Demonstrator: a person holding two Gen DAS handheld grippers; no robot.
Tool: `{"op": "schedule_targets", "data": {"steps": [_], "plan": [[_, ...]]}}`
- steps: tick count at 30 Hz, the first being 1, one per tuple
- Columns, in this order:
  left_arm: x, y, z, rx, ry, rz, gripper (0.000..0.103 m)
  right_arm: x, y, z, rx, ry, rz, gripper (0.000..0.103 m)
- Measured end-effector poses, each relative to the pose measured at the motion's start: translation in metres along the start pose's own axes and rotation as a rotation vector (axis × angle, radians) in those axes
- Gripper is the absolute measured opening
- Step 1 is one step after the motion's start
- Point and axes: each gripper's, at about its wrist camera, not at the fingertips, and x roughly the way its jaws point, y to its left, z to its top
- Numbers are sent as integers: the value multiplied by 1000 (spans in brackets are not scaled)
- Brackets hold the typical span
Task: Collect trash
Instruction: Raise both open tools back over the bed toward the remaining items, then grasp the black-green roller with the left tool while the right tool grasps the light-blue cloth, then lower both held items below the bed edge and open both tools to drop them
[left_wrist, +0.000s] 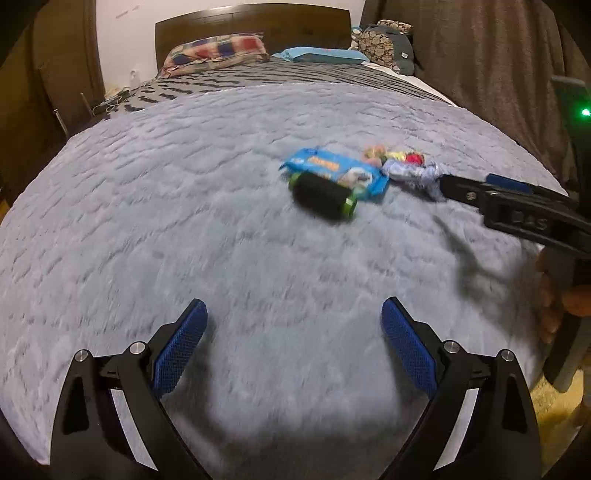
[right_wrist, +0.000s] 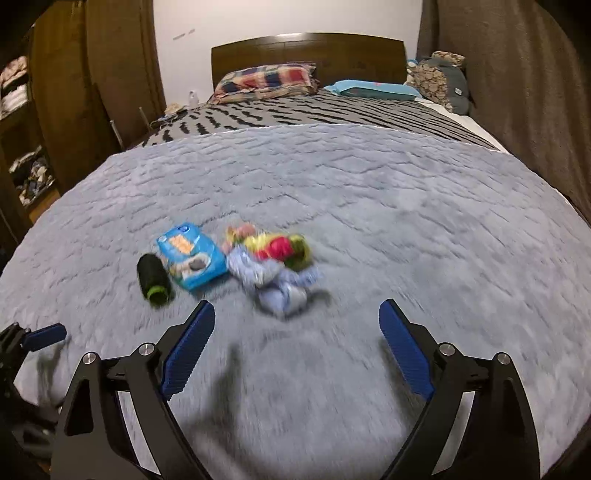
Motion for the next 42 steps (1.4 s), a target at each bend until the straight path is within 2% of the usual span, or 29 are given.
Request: {"op": "schedule_targets", "data": {"steps": [2, 5, 7, 10, 18, 24, 26, 31, 37, 42], "plan": [[7, -2, 9, -4, 3, -6, 90, 11, 1, 6, -1, 20, 3, 86], [16, -4, 18, 1, 3, -9, 90, 26, 4, 11, -13, 58, 15, 69], [23, -6, 23, 4, 5, 2, 90, 32, 5, 12, -22, 84, 36, 46], [33, -8, 31, -2, 10, 4, 90, 27, 4, 10, -30, 68, 50, 39], [58, -9, 51, 13, 29, 7, 90, -15, -8, 0, -42, -3, 80, 37], [72, -5, 63, 23, 38, -3, 89, -27, -21, -12, -40, -1, 76, 37], [76, -7, 67, 42, 37, -4, 83, -27, -24, -15, -28, 3, 80, 37], [76, -16, 71, 88, 26, -18, 53, -32, -30, -26, -8, 2, 76, 37], [64, -17, 60, 75, 26, -1, 53, -43, -26, -38, -14, 4, 89, 37], [39, -19, 36, 73, 29, -6, 53, -60, -20, -51, -19, -6, 96, 37]]}}
